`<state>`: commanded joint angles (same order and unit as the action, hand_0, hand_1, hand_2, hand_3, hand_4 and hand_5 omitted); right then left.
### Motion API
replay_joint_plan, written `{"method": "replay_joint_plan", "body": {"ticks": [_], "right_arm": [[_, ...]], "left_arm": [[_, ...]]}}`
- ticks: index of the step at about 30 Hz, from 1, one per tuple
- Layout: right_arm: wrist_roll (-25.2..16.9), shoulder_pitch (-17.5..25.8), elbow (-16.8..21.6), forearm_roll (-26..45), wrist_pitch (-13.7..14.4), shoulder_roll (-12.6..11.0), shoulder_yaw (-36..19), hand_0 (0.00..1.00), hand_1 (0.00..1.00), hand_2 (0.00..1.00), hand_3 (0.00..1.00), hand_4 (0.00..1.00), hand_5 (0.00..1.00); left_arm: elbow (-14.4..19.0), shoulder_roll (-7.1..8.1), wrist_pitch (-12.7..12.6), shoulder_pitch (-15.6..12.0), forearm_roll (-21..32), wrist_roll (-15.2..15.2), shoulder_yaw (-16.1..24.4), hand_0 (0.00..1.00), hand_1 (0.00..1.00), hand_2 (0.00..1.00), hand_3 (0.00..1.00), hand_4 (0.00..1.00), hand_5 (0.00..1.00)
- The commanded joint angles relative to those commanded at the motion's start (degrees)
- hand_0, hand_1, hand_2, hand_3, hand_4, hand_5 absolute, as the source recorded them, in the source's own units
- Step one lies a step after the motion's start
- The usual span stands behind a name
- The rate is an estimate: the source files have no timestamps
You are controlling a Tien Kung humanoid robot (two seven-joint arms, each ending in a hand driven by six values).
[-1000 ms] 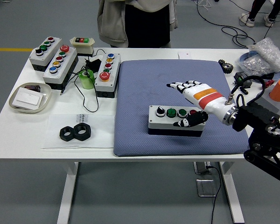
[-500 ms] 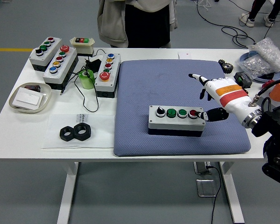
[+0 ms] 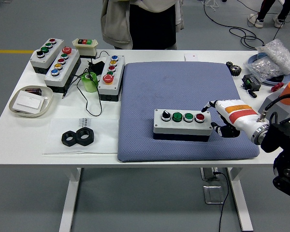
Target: Pick up the button,place it on the desk,press the button,press the button
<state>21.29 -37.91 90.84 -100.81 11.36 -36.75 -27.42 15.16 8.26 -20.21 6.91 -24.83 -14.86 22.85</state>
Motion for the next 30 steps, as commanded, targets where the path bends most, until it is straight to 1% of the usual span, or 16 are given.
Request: {"method": "replay_joint_plan", "body": {"ticks": [13, 23, 26, 30], "right_arm": [[0.20, -0.02, 0.67, -0.08, -0.31, -0.07, 1.32, 0.012, 0.002, 0.036, 0.696, 0.471, 0.002], [0.97, -0.51, -0.90, 0.24, -1.33, 0.69, 3.50, 0.011, 0.002, 0.036, 0.697, 0.471, 0.002], [1.04, -0.55, -0.88, 0.24, -1.41, 0.73, 3.51, 0.012, 0.002, 0.036, 0.697, 0.470, 0.002], [1.02, 0.16, 0.23, -0.19, -0.11, 0.67, 1.15, 0.013, 0.002, 0.036, 0.698, 0.471, 0.002]], "left_arm": [[-0.05, 0.01, 0.00, 0.04, 0.07, 0.06, -0.01, 0.736, 0.774, 0.846, 0.761, 0.524, 0.998], [-0.07, -0.05, -0.05, 0.04, 0.08, 0.08, -0.01, 0.736, 0.773, 0.845, 0.761, 0.524, 0.998], [-0.07, -0.07, -0.06, 0.00, -0.06, 0.01, 0.09, 0.736, 0.773, 0.847, 0.761, 0.525, 0.998], [-0.07, -0.10, -0.03, -0.14, -0.37, -0.09, 0.33, 0.736, 0.773, 0.847, 0.761, 0.524, 0.998]]}}
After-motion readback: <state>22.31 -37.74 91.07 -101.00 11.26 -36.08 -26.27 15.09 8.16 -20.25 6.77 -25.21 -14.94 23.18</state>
